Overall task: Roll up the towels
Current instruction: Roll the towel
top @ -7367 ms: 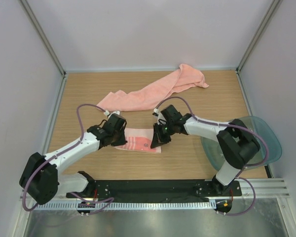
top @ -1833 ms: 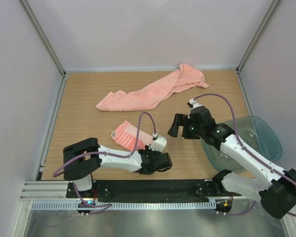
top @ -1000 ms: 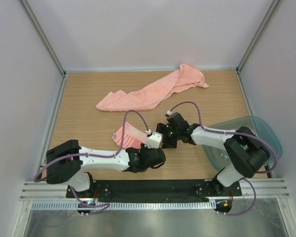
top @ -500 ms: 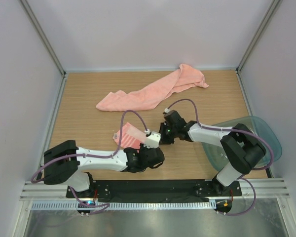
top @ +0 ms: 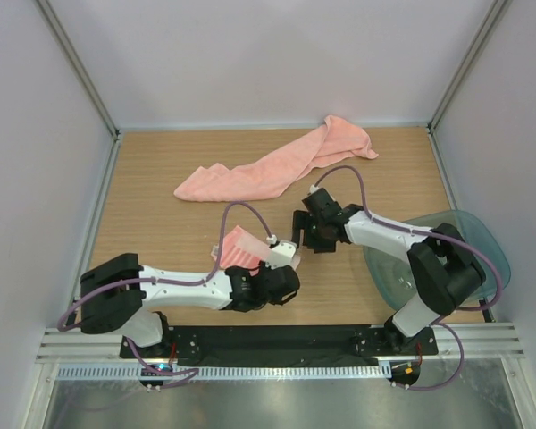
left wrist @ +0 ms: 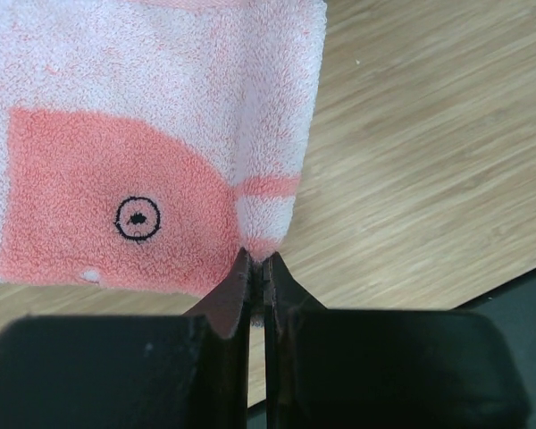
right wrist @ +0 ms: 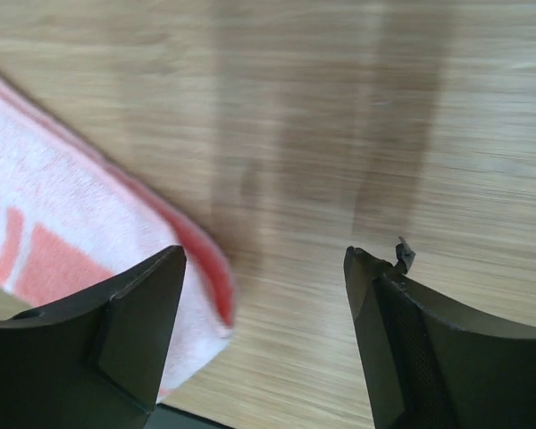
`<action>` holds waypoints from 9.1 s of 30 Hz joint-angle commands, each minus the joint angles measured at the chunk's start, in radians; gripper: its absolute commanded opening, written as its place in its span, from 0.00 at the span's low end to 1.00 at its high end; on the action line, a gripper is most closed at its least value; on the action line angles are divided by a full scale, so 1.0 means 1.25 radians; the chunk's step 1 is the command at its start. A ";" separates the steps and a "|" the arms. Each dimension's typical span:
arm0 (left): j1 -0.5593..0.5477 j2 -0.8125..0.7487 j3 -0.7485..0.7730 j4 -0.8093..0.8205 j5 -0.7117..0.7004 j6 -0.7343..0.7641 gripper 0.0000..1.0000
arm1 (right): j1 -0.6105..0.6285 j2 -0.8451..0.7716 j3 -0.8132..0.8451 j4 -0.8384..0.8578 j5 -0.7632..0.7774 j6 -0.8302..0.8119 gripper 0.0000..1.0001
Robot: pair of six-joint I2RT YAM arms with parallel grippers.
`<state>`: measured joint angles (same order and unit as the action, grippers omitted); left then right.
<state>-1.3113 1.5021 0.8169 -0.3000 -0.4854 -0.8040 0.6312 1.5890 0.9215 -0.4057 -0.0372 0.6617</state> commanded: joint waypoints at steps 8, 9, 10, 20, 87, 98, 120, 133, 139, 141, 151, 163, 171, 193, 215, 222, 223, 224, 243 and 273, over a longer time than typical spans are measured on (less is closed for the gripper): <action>0.033 0.040 0.074 0.042 0.124 -0.057 0.00 | -0.056 -0.215 0.074 -0.183 0.186 -0.090 0.82; 0.039 0.038 0.073 0.044 0.148 -0.073 0.00 | -0.057 -0.226 0.075 -0.188 0.178 -0.092 0.82; 0.051 0.035 0.069 0.047 0.156 -0.082 0.00 | -0.057 -0.246 0.073 -0.187 0.167 -0.095 0.82; 0.173 -0.062 -0.034 0.089 0.292 -0.205 0.00 | -0.056 -0.332 -0.031 -0.041 -0.104 -0.092 0.81; 0.642 -0.010 -0.165 0.083 0.602 -0.163 0.00 | 0.079 -0.034 -0.092 0.583 -0.430 0.006 0.44; 0.649 0.005 -0.172 0.087 0.608 -0.150 0.00 | 0.056 0.204 -0.025 0.711 -0.440 0.068 0.37; 0.670 0.000 -0.222 0.087 0.625 -0.147 0.00 | -0.068 0.283 -0.029 0.723 -0.414 0.023 0.34; 0.670 -0.033 -0.229 0.099 0.644 -0.175 0.00 | -0.180 -0.018 0.008 0.329 -0.322 -0.059 0.41; 0.670 -0.041 -0.239 0.116 0.650 -0.186 0.00 | -0.130 -0.103 -0.233 0.528 -0.414 0.101 0.50; 0.670 -0.043 -0.239 0.120 0.656 -0.189 0.00 | -0.094 -0.105 -0.279 0.582 -0.406 0.116 0.59; 0.670 -0.053 -0.258 0.127 0.666 -0.191 0.00 | 0.015 0.061 -0.266 0.728 -0.364 0.177 0.72; 0.670 -0.051 -0.272 0.147 0.687 -0.190 0.00 | 0.050 0.238 -0.194 0.819 -0.338 0.207 0.63; 0.670 -0.038 -0.272 0.158 0.696 -0.186 0.00 | 0.060 0.250 -0.190 0.838 -0.337 0.207 0.39; 0.575 -0.360 -0.141 -0.263 0.338 -0.039 0.35 | 0.061 0.171 -0.087 0.472 -0.278 0.116 0.18; -0.033 0.066 0.202 -0.285 -0.236 0.082 0.58 | 0.073 0.082 0.002 0.235 -0.282 0.060 0.18; -0.038 0.149 0.192 -0.257 -0.203 0.082 0.60 | 0.073 0.082 -0.005 0.242 -0.287 0.060 0.18; -0.038 0.157 0.187 -0.234 -0.195 0.094 0.61 | 0.073 0.082 -0.006 0.244 -0.288 0.058 0.18; -0.038 0.158 0.180 -0.223 -0.186 0.101 0.61 | 0.073 0.084 -0.005 0.242 -0.288 0.061 0.18; 0.019 0.107 -0.002 -0.068 -0.088 0.080 0.48 | 0.072 0.079 0.000 0.231 -0.289 0.056 0.18; 0.096 -0.127 -0.152 0.071 0.129 0.043 0.13 | -0.020 0.091 0.058 0.063 -0.229 -0.058 0.48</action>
<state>-1.1908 1.3617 0.6399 -0.2207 -0.3454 -0.7265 0.6350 1.7374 0.9512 -0.2886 -0.3756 0.6346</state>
